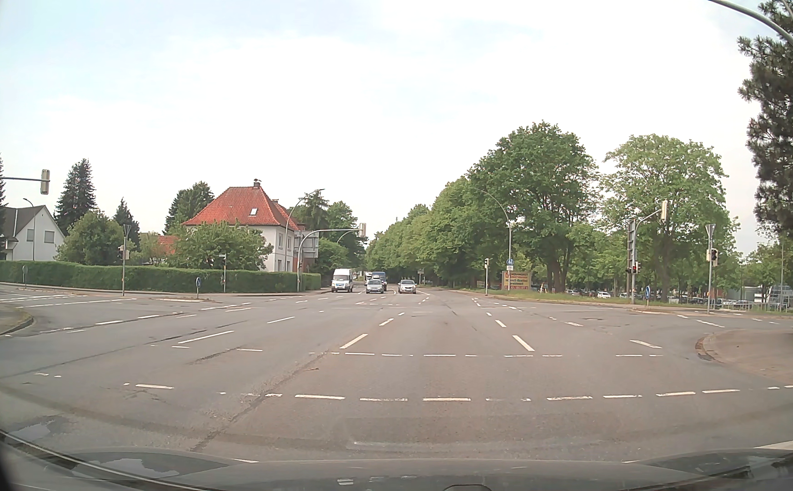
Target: Follow the waypoints while adhering to traffic rules and regulations
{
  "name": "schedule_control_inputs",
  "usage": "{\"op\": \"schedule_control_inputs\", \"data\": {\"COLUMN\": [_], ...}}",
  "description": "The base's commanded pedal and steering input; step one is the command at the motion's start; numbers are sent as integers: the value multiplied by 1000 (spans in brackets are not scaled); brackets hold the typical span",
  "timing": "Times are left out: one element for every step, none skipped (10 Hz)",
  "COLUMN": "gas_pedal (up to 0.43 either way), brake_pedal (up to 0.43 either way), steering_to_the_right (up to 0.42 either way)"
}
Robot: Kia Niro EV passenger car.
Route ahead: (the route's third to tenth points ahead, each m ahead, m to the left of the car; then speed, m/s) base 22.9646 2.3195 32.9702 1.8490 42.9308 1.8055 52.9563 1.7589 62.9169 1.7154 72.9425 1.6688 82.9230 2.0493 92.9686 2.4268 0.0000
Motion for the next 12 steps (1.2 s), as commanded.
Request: {"op": "schedule_control_inputs", "data": {"gas_pedal": [0, 0, 0, 0, 0, 0, 0, 0, 0, 0, 0, 0], "brake_pedal": [0, 0, 0, 0, 0, 0, 0, 0, 0, 0, 0, 0], "steering_to_the_right": [0, 0, 0, 0, 0, 0, 0, 0, 0, 0, 0, 0]}}
